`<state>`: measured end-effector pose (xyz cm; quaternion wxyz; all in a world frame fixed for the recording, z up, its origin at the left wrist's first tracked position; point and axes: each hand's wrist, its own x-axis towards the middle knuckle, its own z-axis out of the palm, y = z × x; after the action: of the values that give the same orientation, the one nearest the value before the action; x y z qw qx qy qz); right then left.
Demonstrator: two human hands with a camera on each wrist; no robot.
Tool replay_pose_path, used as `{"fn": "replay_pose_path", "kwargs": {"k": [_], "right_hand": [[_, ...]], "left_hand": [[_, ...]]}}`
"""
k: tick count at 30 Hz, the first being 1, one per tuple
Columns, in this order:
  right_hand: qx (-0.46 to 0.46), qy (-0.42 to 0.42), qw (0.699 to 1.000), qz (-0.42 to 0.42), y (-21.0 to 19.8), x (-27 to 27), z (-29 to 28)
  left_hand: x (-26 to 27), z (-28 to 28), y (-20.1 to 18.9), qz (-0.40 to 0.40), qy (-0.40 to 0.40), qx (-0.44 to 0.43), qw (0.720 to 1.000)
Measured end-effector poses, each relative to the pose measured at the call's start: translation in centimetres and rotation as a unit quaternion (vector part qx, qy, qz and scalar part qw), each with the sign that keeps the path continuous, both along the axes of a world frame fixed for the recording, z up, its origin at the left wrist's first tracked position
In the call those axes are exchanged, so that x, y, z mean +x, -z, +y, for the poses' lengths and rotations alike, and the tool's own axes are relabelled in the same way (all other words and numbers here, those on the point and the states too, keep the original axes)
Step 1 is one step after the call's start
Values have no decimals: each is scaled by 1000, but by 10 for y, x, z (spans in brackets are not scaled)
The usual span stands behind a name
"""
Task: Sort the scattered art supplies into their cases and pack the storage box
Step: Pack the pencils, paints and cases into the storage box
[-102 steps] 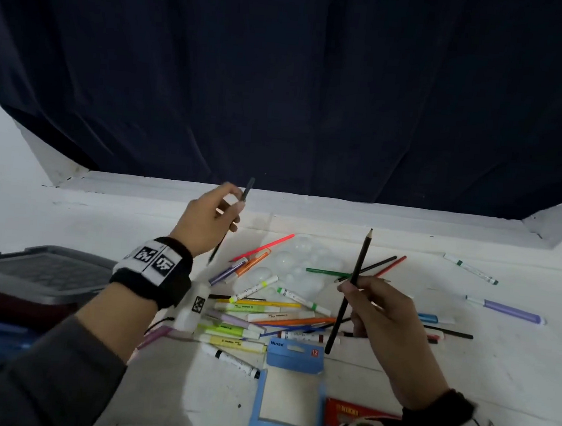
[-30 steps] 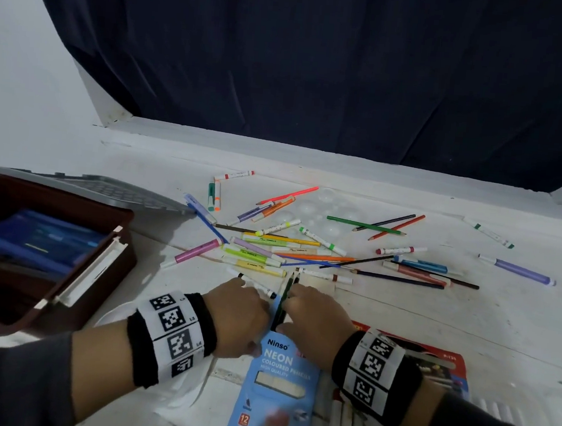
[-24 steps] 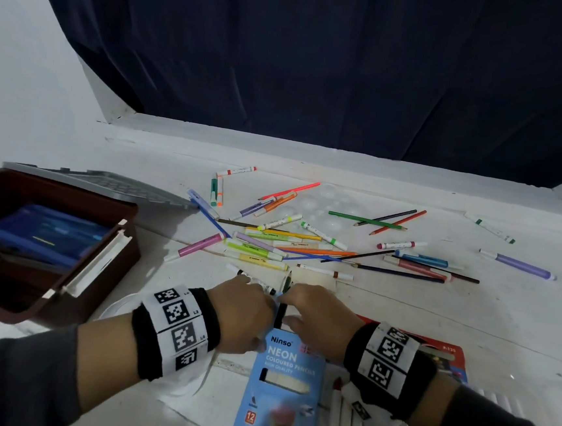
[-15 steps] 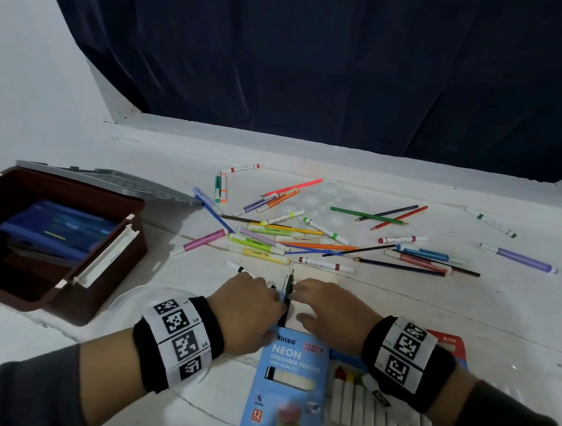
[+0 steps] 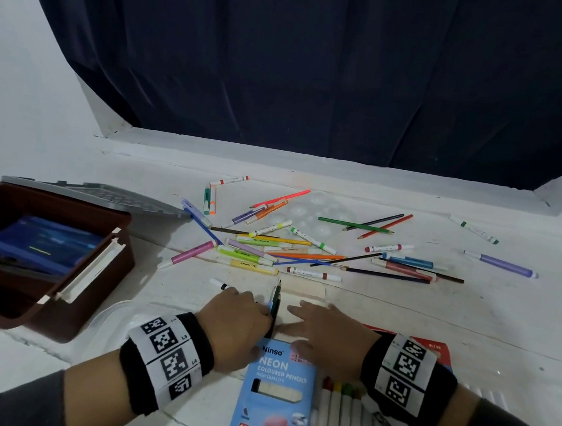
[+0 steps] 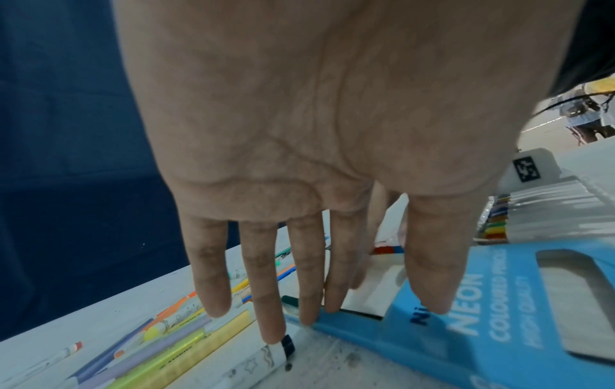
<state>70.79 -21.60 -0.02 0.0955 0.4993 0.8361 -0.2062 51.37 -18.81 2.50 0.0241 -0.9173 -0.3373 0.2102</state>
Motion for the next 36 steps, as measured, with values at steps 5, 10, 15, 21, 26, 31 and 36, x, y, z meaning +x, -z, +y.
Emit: {"fn": "replay_pose_path", "kwargs": {"k": [5, 10, 15, 21, 26, 31, 36], "right_hand": [[51, 115, 980, 156, -12, 20, -7], [99, 195, 951, 218, -20, 49, -18], [134, 265, 933, 202, -28, 88, -26], [173, 358, 898, 189, -35, 146, -20], [189, 383, 890, 158, -24, 195, 4], [146, 375, 913, 68, -14, 225, 36], [124, 315, 937, -84, -4, 227, 58]], "left_hand": [[7, 1, -10, -38, -9, 1, 999], [29, 5, -16, -105, 2, 7, 994], [72, 14, -25, -142, 44, 19, 989], [135, 33, -22, -206, 57, -6, 977], [179, 62, -4, -182, 15, -16, 983], [193, 88, 14, -108, -36, -18, 993], [204, 95, 21, -86, -40, 2, 995]]}}
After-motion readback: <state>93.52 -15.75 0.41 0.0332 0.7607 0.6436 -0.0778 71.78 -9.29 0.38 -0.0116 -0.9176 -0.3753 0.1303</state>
